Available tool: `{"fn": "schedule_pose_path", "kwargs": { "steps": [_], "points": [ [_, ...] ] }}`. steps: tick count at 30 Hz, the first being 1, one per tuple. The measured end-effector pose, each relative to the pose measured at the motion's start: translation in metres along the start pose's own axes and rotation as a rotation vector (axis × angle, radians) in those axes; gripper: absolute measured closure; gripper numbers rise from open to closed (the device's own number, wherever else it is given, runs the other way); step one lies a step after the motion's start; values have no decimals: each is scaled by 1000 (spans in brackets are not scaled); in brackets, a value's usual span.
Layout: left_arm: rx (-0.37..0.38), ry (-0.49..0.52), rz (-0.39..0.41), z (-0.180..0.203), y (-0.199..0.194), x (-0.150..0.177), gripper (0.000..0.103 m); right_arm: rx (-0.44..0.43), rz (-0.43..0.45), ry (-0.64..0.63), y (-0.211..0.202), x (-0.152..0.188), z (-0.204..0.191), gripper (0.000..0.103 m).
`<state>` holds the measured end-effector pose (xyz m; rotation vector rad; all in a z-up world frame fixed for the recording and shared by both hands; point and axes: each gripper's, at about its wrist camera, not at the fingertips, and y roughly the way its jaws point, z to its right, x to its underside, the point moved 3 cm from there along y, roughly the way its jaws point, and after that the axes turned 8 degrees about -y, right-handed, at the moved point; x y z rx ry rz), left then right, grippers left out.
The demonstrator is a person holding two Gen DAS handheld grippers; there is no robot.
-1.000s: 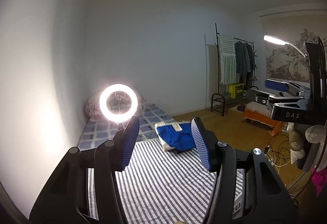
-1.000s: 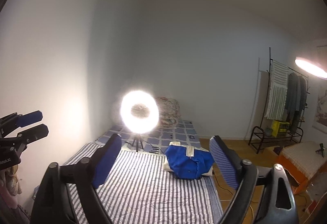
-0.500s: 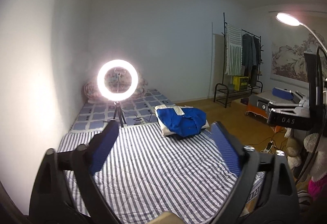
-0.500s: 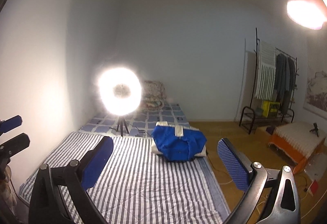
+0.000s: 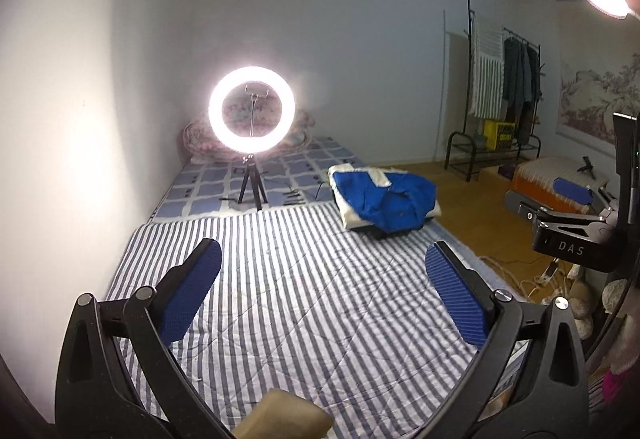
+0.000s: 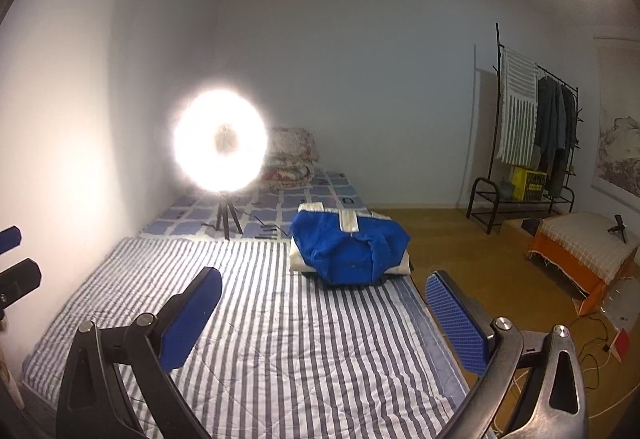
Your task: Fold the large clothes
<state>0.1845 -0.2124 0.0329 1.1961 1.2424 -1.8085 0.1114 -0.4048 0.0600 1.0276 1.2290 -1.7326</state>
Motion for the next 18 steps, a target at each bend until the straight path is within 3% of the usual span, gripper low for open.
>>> {"fn": "schedule_pose_path", "kwargs": {
  "steps": [18],
  "points": [
    [-57,-24,-108,2,26,29,0,42,-66,-18,29,33,-3,0]
  ]
}}
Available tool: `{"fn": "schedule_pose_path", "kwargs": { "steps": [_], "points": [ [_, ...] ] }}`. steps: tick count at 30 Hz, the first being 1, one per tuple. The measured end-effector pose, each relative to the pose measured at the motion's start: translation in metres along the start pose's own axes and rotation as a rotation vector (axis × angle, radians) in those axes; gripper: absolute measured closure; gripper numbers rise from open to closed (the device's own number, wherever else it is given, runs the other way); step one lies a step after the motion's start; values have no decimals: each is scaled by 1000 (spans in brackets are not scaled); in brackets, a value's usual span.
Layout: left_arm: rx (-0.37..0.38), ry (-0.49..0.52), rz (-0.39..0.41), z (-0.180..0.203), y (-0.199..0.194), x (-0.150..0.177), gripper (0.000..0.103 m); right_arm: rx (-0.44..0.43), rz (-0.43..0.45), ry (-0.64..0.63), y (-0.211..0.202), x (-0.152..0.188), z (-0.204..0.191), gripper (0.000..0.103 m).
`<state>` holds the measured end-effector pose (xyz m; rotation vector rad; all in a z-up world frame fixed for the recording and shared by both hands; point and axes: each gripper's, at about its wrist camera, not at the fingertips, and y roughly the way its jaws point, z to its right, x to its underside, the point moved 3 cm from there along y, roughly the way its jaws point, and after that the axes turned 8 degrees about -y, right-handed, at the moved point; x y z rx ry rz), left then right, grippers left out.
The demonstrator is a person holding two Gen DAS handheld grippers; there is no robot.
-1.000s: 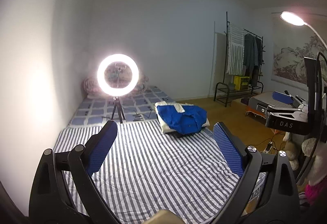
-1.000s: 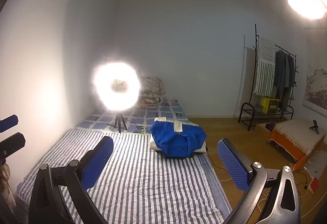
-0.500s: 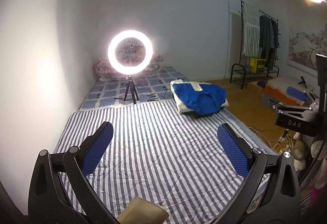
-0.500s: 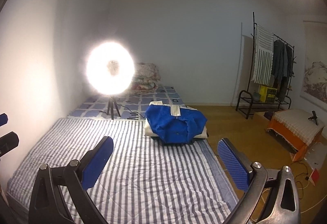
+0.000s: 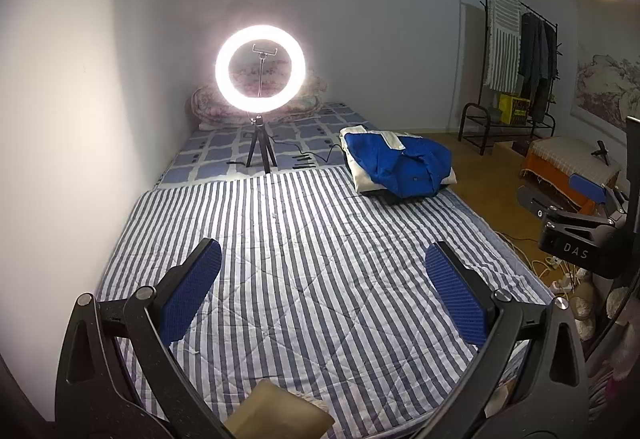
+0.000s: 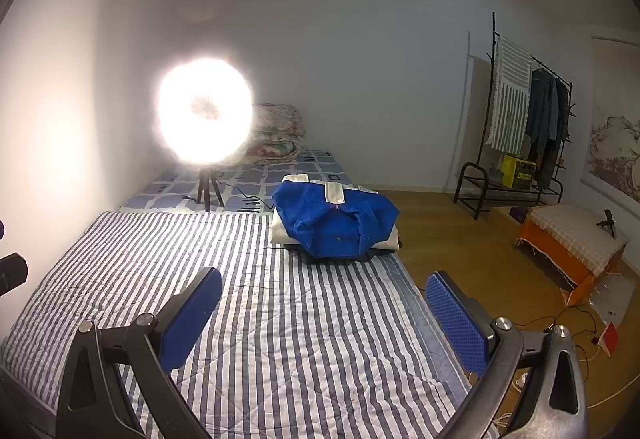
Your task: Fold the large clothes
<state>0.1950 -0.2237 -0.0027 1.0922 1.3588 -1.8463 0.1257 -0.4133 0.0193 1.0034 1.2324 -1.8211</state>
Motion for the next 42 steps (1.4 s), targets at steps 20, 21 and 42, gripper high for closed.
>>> {"fn": "schedule_pose_path", "kwargs": {
  "steps": [20,21,42],
  "points": [
    [-19,10,11,-3,0,0,0,9,-9,16,-3,6,-3,0],
    [-21,13,13,-2,-1,0,0,10,-8,16,-3,6,-2,0],
    [-33,36,8,-1,-3,4,0,9,-6,12,-5,6,-3,0]
  ]
}}
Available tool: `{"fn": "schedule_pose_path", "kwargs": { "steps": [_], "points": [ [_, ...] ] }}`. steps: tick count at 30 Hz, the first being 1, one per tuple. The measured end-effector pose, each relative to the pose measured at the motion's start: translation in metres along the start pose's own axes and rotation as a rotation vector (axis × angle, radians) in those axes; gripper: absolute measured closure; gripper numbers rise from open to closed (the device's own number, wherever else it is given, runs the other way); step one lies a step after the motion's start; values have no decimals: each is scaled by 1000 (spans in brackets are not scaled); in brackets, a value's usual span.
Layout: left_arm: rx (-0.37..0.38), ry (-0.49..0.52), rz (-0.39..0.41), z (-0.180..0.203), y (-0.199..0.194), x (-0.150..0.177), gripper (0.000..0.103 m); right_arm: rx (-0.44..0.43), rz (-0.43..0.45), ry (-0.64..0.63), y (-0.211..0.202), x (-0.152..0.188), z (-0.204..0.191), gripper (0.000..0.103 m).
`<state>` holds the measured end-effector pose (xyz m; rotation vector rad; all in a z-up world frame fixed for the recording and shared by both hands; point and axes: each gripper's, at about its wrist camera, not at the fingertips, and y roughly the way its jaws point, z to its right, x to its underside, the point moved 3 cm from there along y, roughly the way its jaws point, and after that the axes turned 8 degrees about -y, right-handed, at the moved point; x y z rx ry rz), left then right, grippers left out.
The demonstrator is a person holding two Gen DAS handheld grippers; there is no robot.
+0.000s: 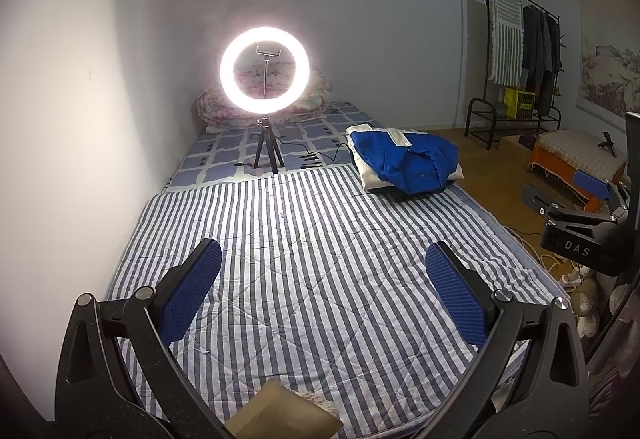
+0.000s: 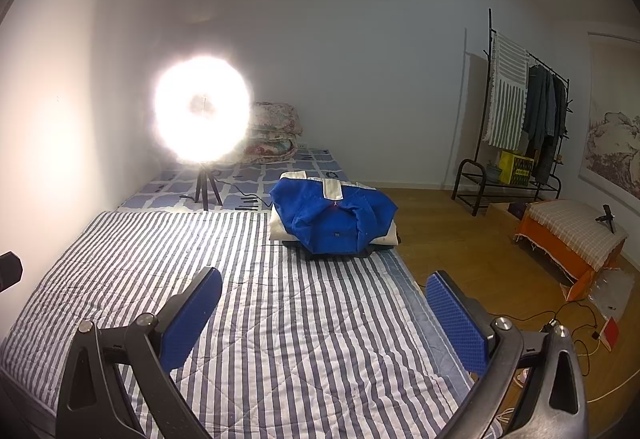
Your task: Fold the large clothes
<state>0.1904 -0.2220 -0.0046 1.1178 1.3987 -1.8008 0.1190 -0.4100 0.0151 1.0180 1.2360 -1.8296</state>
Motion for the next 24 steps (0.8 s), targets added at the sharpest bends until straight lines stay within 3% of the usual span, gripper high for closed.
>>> {"fn": "schedule_pose_path", "kwargs": {
  "steps": [24],
  "points": [
    [-14,-12,-3,-4,3,4,0,-11,-7,-12,4,2,2,0]
  ]
}}
